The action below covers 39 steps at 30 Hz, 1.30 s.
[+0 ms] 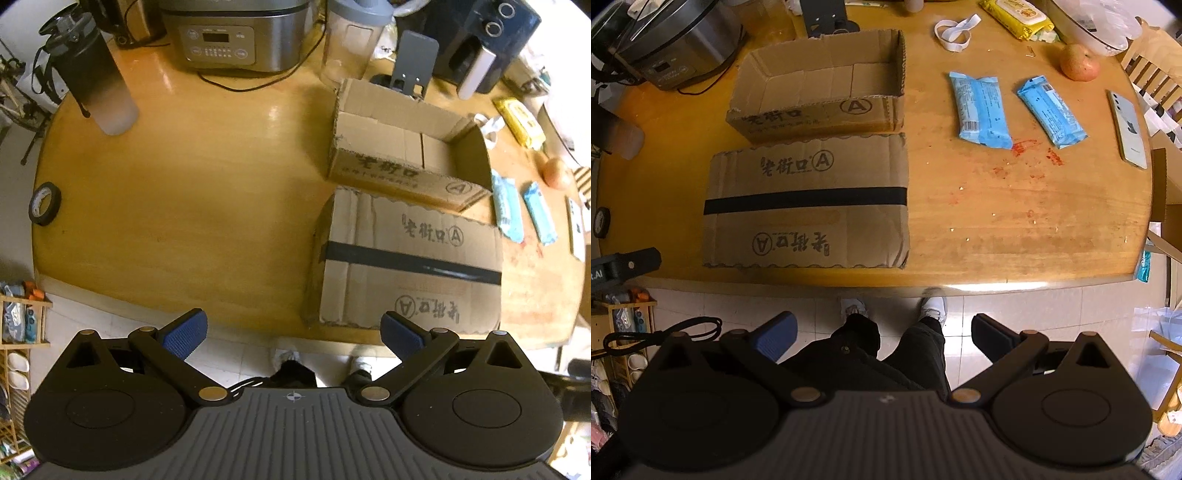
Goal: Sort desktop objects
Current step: 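Move the right tool across the table toward the two blue packets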
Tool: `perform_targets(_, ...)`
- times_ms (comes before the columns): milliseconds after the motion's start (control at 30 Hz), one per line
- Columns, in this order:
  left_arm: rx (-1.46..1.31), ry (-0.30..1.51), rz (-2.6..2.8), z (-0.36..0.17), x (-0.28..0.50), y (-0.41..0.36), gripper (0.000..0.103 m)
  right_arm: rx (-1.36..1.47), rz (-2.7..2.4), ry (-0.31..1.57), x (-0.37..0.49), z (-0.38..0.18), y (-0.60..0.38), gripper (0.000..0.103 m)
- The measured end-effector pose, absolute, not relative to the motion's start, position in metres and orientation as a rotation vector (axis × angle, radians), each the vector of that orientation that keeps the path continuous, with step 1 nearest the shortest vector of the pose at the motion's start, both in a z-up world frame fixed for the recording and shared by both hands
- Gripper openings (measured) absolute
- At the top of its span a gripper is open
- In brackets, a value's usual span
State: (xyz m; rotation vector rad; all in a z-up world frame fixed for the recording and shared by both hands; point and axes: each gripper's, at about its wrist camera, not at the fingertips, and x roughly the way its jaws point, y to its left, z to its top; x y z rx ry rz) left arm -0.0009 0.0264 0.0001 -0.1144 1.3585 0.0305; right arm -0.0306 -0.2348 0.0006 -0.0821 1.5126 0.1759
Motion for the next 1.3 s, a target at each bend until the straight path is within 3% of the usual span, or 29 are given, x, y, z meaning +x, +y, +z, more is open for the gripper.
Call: perform_targets(1300, -0.045, 1.441, 0.081, -0.009, 0.011, -0.067, 0.103, -0.106, 0.226, 1.481, 0.022, -0.002, -0.323, 0.103)
